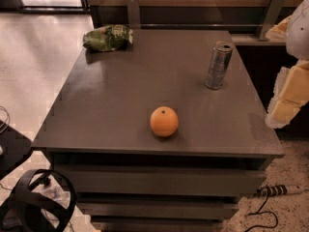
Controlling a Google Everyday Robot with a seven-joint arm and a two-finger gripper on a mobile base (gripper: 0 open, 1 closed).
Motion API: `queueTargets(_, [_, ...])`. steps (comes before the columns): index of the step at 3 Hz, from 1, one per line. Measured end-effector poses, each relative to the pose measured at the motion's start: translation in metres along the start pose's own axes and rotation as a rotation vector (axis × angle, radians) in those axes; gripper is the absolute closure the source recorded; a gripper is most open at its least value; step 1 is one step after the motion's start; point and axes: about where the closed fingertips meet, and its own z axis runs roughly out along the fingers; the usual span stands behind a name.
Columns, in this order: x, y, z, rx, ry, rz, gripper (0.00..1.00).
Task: Move orange near green jalapeno chip bag
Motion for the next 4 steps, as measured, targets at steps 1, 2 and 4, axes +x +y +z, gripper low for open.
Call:
queueTargets(1, [0.0,0.0,0.0,0.0,0.0,0.0,0.0])
queueTargets(2, [-0.002,0.002,0.005,-0.004,-0.033,0.003,0.0])
queueTargets(4, [-0.024,0.027,0.066,-0.058,-0.274,0.027,0.0])
